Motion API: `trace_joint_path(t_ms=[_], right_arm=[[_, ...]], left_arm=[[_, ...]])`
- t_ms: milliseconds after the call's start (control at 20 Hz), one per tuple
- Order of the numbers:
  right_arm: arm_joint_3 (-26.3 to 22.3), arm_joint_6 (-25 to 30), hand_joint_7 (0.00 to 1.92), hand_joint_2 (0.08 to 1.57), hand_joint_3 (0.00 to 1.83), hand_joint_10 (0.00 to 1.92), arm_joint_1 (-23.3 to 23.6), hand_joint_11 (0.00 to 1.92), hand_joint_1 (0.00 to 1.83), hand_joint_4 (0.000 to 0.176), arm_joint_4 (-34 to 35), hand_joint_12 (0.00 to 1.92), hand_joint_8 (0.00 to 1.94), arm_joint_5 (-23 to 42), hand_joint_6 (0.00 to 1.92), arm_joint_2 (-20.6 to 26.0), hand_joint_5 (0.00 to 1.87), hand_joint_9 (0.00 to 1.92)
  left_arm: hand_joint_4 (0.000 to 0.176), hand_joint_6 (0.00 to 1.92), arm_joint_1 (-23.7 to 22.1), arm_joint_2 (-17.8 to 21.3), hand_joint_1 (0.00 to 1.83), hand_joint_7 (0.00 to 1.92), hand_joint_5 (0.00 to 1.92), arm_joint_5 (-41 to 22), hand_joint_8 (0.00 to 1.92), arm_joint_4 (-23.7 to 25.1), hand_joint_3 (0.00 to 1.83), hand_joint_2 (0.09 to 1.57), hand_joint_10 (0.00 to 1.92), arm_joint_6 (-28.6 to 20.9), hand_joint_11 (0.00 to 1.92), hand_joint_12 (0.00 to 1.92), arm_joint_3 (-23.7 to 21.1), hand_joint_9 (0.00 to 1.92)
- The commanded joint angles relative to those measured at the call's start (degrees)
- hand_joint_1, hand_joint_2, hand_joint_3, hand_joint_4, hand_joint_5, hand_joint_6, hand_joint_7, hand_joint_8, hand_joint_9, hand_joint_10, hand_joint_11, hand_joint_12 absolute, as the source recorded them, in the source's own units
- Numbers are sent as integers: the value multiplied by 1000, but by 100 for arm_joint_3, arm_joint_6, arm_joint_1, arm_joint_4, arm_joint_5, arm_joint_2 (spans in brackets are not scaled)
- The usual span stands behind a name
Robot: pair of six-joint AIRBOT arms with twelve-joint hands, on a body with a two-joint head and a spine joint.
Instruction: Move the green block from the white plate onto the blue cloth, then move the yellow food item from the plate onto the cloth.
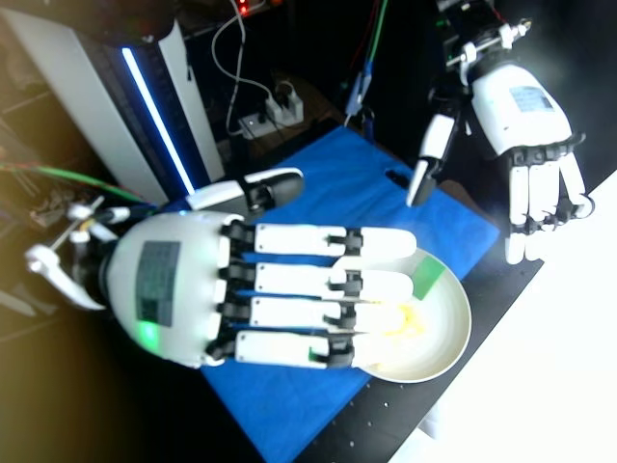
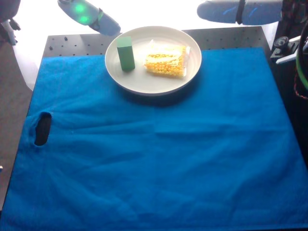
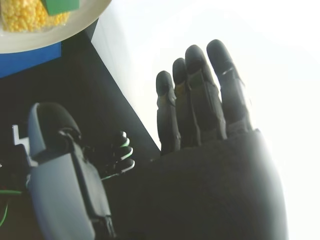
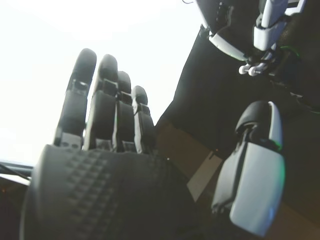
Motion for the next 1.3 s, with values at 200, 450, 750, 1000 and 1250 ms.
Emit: trace_joint_path(t_ms=[200,450,750,1000,1250], right_arm=[[18,29,352,642,0,3,90,82,718,52,55,748,2,687,0,-92,198,362],[16,29,216,825,0,3,90,134,656,12,-4,595,2,688,1,-110,265,208],[7,29,236,851,2,3,90,0,669,0,-22,999,4,689,1,-148,265,253],[9,29,235,872,3,11,90,16,645,0,-51,967,2,689,4,-179,272,256],[8,29,273,860,0,12,90,2,622,5,-51,986,4,691,1,-206,275,291]], left_arm=[[50,0,167,-284,840,573,401,-448,4,-26,0,777,3,-25,115,916,200,579],[18,1,382,-539,890,597,457,-379,1,-220,0,789,1,-26,124,1015,490,617],[36,2,452,-682,872,605,558,-375,2,-411,0,745,19,-26,306,1078,661,674],[21,6,454,-778,863,582,589,-444,0,-413,0,745,5,-24,229,1113,664,663],[36,0,556,-880,775,567,585,-485,0,-413,0,788,0,-24,242,982,696,599]])
